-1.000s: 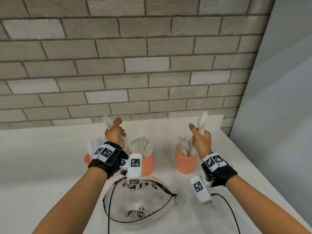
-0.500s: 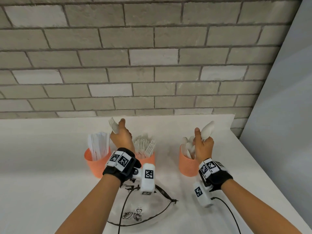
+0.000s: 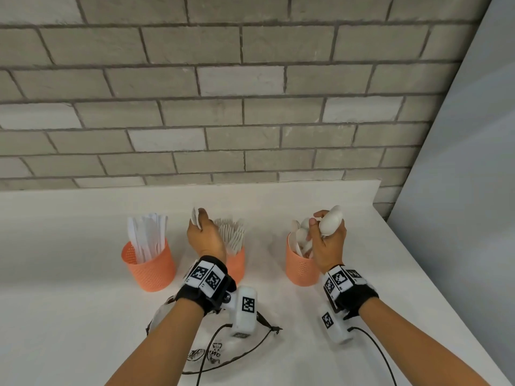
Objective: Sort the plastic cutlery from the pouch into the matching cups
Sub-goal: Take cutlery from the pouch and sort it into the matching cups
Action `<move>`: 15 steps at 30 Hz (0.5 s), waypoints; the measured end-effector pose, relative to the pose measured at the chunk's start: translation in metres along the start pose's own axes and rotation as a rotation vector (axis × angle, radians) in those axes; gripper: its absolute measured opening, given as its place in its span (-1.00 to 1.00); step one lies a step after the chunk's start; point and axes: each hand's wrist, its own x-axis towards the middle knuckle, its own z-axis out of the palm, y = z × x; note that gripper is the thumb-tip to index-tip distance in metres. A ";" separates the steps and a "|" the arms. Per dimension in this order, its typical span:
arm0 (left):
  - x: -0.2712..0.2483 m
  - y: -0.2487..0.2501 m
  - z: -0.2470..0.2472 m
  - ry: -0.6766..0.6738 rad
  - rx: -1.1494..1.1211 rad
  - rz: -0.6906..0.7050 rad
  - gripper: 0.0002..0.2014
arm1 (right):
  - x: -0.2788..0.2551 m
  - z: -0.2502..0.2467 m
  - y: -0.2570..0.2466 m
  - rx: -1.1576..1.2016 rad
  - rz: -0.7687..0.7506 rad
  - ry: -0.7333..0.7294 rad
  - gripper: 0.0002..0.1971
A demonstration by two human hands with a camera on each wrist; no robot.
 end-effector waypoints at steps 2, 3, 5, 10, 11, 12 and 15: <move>0.000 -0.006 0.000 0.020 0.084 0.038 -0.61 | 0.001 0.000 0.002 -0.012 -0.015 0.002 -0.84; 0.000 -0.008 0.001 0.031 0.139 0.077 -0.62 | 0.001 0.000 0.006 -0.022 -0.019 -0.006 -0.84; -0.001 -0.010 0.001 0.055 0.264 0.155 -0.66 | 0.001 0.001 0.013 -0.055 -0.022 -0.032 -0.80; -0.003 -0.019 -0.004 0.094 0.431 0.197 -0.67 | -0.002 -0.002 0.015 -0.124 -0.019 -0.054 -0.59; -0.002 -0.022 -0.004 0.087 0.451 0.200 -0.68 | -0.002 -0.004 0.017 -0.146 -0.010 -0.057 -0.52; -0.002 -0.023 -0.005 0.075 0.469 0.202 -0.68 | -0.002 -0.005 0.017 -0.182 0.007 -0.063 -0.47; 0.000 -0.029 -0.004 0.054 0.484 0.211 -0.66 | -0.001 -0.006 0.015 -0.390 0.037 -0.145 -0.34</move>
